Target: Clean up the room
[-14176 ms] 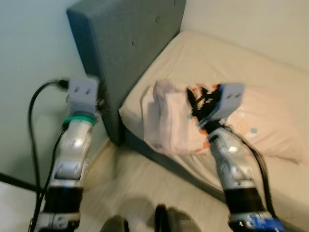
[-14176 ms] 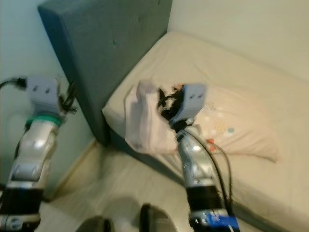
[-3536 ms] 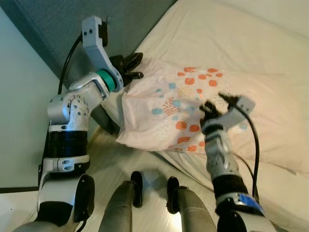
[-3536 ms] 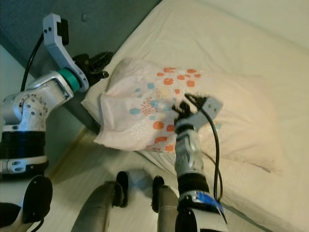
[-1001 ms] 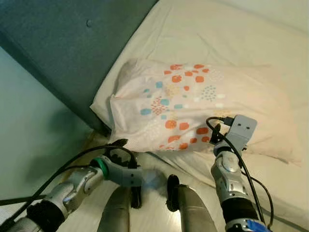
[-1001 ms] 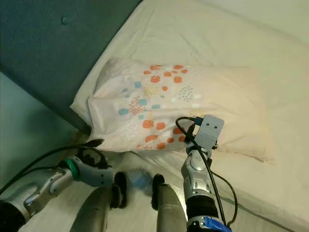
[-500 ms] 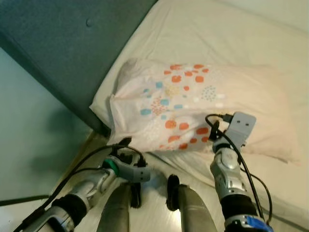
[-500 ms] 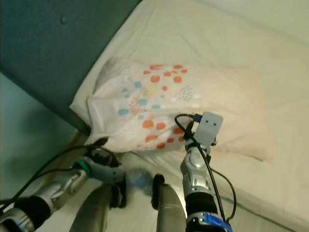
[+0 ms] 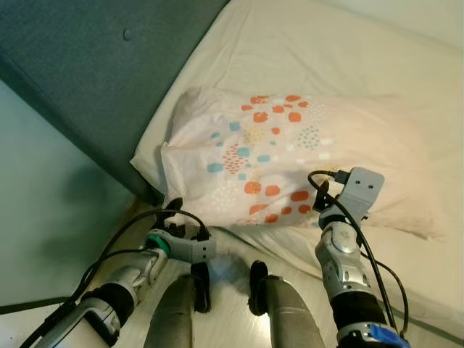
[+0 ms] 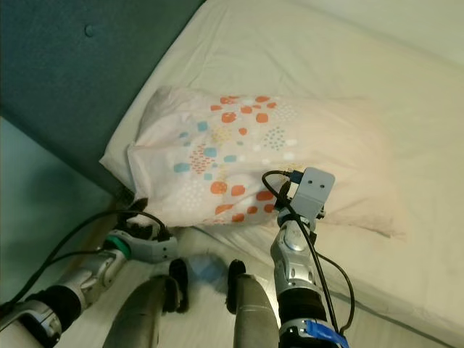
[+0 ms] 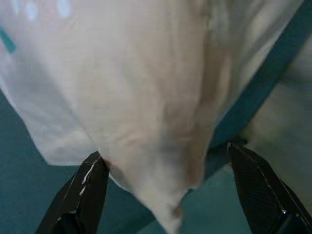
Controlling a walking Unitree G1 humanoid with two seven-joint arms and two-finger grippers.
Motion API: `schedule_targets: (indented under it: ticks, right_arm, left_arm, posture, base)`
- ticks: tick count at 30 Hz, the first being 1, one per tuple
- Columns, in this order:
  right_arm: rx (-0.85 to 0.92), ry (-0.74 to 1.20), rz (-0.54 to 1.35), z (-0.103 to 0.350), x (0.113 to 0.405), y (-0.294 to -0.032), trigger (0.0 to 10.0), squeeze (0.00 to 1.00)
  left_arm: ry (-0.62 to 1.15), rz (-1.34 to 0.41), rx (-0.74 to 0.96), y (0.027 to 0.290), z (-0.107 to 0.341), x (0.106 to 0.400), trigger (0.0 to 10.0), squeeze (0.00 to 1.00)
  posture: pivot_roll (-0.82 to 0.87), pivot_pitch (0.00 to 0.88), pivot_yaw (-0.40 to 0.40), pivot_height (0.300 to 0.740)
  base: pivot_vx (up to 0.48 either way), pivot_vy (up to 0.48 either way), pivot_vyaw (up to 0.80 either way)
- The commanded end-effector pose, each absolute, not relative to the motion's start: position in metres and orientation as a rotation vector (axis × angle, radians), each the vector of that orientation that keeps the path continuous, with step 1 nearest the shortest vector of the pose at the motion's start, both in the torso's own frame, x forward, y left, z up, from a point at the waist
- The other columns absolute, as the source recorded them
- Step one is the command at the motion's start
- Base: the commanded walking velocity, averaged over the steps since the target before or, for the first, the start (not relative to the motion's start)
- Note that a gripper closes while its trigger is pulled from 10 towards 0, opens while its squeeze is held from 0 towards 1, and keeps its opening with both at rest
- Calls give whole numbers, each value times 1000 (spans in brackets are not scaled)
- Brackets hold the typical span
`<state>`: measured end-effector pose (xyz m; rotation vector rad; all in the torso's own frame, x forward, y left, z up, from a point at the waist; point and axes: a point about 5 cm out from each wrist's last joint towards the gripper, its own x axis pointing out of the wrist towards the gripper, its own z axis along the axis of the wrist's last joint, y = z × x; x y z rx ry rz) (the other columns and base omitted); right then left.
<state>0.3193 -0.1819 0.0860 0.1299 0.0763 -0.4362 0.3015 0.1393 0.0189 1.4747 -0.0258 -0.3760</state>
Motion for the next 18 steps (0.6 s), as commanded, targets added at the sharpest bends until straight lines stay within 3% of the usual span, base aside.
schedule_targets:
  ticks: [1,2,4,7,8,9,15,16,17,18]
  right_arm:
    - [132,119,-453,74,312,-185,10000,0]
    - [132,119,-453,74,312,-185,10000,0]
    - [133,118,-452,75,313,-184,10000,0]
    - [133,118,-452,75,313,-184,10000,0]
    - [133,117,-451,75,313,-184,10000,0]
    - [133,115,-448,76,314,-184,10000,0]
    - [132,110,-441,78,315,-183,10000,0]
    - [134,107,-440,79,315,-183,10000,0]
    - [135,105,-440,79,316,-183,10000,0]
    - [135,105,-440,79,316,-183,10000,0]
  left_arm:
    - [0,-389,1475,140,9,293,10000,0]
    - [0,-389,1475,140,9,293,10000,0]
    - [-14,-303,1431,137,18,303,8745,0]
    - [-18,-287,1418,136,20,305,8745,0]
    - [-24,-273,1410,135,22,307,7490,0]
    - [-41,-237,1389,132,29,314,8000,0]
    - [-69,-180,1352,125,42,325,8510,0]
    - [-74,-180,1351,124,44,327,2941,0]
    - [-77,-181,1351,124,46,328,0,0]
    - [-77,-181,1351,124,46,328,0,0]
  posture:
    - [-43,355,47,740]
    - [-43,355,47,740]
    - [-48,356,42,740]
    - [-50,357,41,740]
    - [-52,357,40,740]
    - [-62,357,28,740]
    - [-68,358,27,740]
    - [-75,360,28,740]
    - [-75,360,28,740]
    - [-75,360,28,740]
  base:
    - [0,0,0]
    - [0,0,0]
    - [0,0,0]
    - [0,0,0]
    - [0,0,0]
    - [0,0,0]
    - [0,0,0]
    - [0,0,0]
    - [0,0,0]
    - [0,0,0]
